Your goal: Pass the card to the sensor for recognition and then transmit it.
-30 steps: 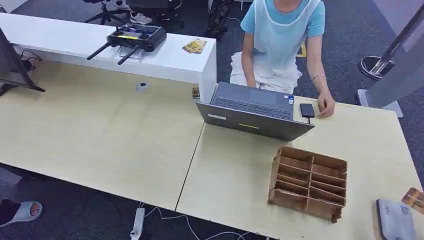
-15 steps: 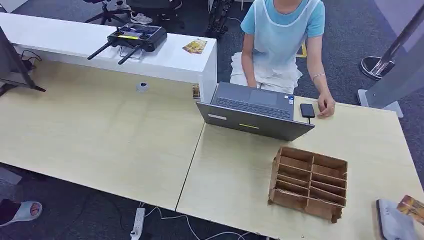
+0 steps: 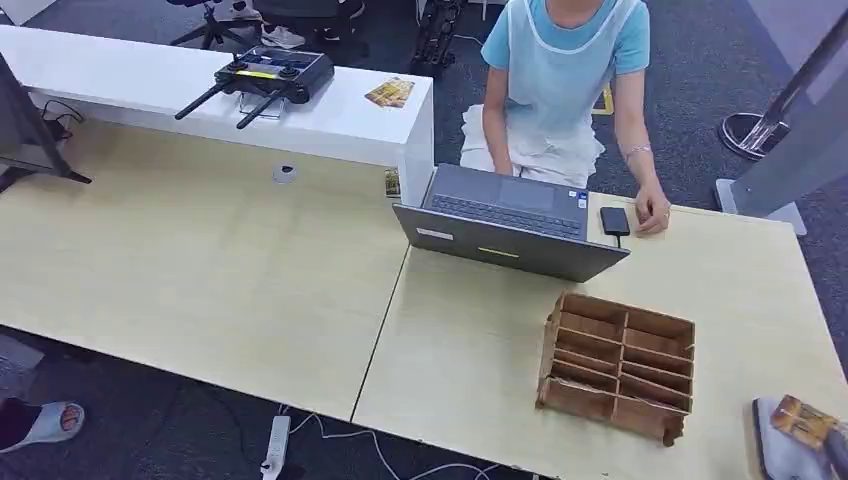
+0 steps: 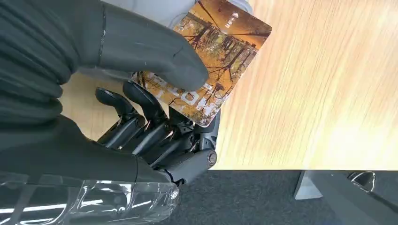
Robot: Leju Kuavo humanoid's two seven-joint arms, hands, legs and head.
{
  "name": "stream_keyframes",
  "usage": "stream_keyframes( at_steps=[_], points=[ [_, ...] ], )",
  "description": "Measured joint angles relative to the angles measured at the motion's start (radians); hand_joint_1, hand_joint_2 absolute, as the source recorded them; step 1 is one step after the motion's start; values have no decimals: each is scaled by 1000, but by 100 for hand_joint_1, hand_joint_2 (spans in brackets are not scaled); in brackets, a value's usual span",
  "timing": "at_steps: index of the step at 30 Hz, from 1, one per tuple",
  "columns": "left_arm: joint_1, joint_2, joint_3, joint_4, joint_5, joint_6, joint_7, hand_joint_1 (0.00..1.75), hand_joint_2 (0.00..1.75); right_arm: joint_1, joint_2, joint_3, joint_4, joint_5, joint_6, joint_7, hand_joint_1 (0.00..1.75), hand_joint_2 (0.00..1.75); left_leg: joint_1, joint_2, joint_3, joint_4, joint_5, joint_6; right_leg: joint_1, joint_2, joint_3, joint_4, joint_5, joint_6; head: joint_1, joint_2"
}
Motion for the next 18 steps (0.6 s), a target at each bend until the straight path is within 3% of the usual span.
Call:
stream_keyframes(
  at_steps=[9, 13, 18],
  points=[
    [0, 2, 0, 0, 0, 1, 0, 0, 0, 0, -11, 19, 27, 13, -32, 3, 175, 175, 0, 0, 0, 0, 0, 0, 0, 0, 0, 0, 0, 0, 0, 0],
    [0, 1, 0, 0, 0, 2, 0, 0, 0, -9, -18, 23, 32, 96, -107, 29, 175, 175, 0, 0, 0, 0, 0, 0, 0, 0, 0, 0, 0, 0, 0, 0],
    [0, 1, 0, 0, 0, 2, 0, 0, 0, -9, -18, 23, 32, 96, -107, 29, 175, 175, 0, 0, 0, 0, 0, 0, 0, 0, 0, 0, 0, 0, 0, 0]
  ],
)
